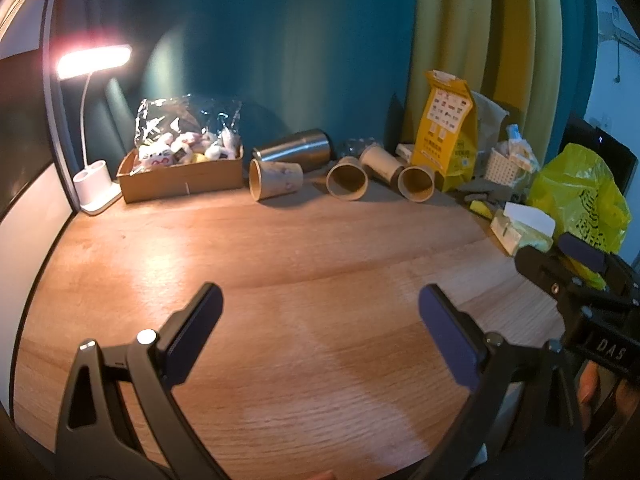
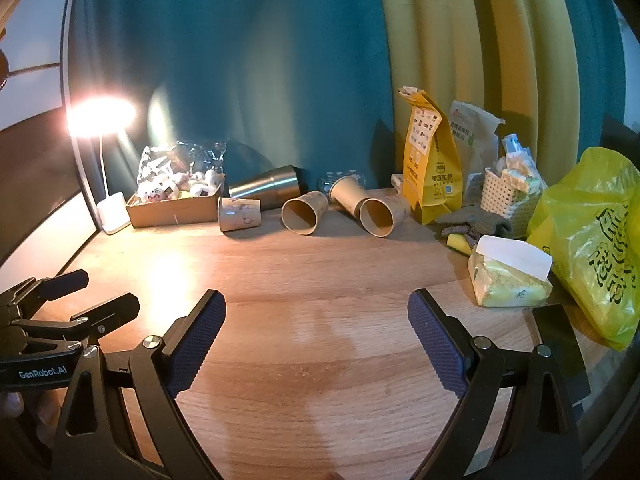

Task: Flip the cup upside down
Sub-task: 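Reach the left gripper to the pink-printed paper cup and close on it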

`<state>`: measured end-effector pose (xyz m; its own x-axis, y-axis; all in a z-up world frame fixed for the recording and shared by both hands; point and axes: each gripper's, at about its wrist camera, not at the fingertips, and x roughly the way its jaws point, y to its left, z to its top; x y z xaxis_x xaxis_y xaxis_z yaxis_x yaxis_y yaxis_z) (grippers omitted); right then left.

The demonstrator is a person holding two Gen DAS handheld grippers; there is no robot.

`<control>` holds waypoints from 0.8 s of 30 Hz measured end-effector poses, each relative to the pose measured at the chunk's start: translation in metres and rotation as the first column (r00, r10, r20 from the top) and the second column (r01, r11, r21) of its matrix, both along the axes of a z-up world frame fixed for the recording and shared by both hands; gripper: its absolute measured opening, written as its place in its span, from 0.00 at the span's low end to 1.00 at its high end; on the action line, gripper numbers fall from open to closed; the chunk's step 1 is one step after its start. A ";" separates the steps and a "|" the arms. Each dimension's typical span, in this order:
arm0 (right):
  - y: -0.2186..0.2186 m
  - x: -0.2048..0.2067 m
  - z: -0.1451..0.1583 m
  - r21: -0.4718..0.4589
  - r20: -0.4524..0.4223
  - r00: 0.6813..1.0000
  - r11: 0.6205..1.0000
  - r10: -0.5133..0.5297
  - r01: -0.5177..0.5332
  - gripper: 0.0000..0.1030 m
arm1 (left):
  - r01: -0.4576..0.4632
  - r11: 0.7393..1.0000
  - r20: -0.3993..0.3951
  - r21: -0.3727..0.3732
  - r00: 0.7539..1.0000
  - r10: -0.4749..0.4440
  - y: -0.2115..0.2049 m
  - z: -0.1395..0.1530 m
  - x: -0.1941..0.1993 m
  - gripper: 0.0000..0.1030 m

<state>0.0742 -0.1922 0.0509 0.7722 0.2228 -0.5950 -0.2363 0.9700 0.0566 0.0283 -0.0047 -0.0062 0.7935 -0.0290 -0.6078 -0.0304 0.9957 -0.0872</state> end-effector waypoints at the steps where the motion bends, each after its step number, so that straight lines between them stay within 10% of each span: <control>1: -0.002 0.000 -0.001 0.002 -0.001 1.000 1.000 -0.001 0.001 0.92 | 0.000 1.000 -0.002 0.002 1.000 0.000 -0.001 -0.001 0.001 0.96; 11: -0.016 0.020 -0.011 0.029 -0.028 0.999 0.999 -0.016 0.017 0.92 | 0.095 0.995 -0.039 0.025 0.995 -0.094 -0.025 -0.003 0.034 0.96; 24: -0.075 0.081 -0.029 0.103 -0.093 0.984 0.982 -0.150 0.160 0.92 | 0.308 0.941 -0.240 0.138 0.933 -0.270 -0.063 -0.017 0.176 0.97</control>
